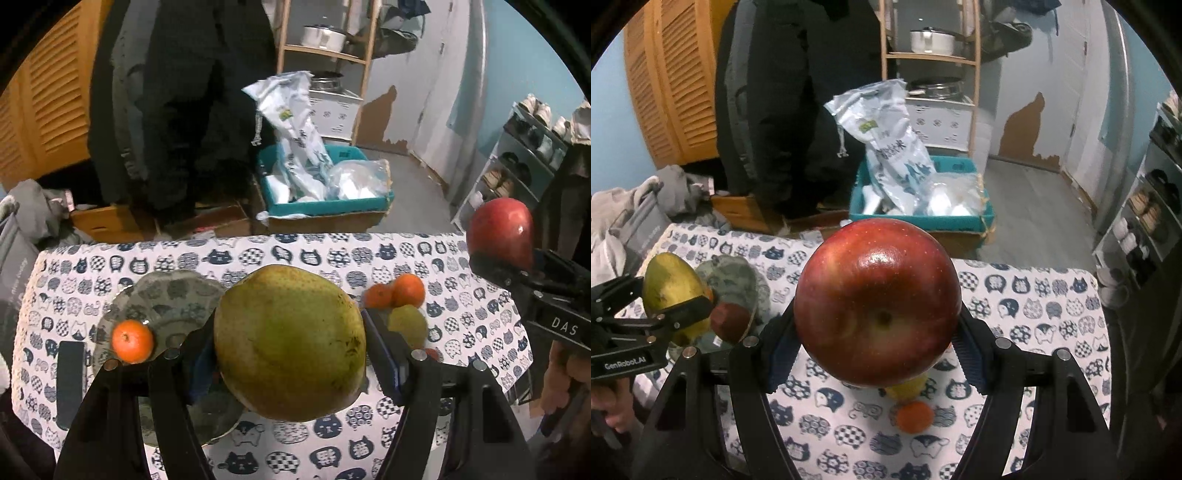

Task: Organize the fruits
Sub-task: 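Lift and carry the pear with the left tool while the right carries the apple to the bowl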

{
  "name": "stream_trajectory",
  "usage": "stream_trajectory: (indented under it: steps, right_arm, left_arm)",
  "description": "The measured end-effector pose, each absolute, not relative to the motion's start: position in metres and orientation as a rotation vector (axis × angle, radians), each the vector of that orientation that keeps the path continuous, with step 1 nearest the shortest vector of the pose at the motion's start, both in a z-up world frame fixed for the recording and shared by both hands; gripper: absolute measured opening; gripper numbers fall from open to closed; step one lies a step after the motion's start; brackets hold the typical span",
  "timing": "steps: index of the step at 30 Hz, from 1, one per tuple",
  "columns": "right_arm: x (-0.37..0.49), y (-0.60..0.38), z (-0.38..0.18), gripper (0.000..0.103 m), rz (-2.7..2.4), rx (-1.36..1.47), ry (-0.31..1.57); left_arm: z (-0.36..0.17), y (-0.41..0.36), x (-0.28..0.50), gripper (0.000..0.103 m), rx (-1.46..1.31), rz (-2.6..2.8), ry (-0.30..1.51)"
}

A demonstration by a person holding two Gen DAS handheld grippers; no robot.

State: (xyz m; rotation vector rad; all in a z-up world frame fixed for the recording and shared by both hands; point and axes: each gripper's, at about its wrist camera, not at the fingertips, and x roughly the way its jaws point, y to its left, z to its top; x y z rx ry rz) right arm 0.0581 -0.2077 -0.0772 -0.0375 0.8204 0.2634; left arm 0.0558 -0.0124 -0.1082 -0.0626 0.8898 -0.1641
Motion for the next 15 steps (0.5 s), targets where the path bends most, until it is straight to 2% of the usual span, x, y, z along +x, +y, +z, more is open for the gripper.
stream_trajectory:
  steps: [15]
  right_arm:
    - [0.077, -0.125, -0.084, 0.073, 0.382, -0.088, 0.842]
  left_arm:
    - [-0.115, 0.056, 0.048, 0.073, -0.114, -0.044, 0.888]
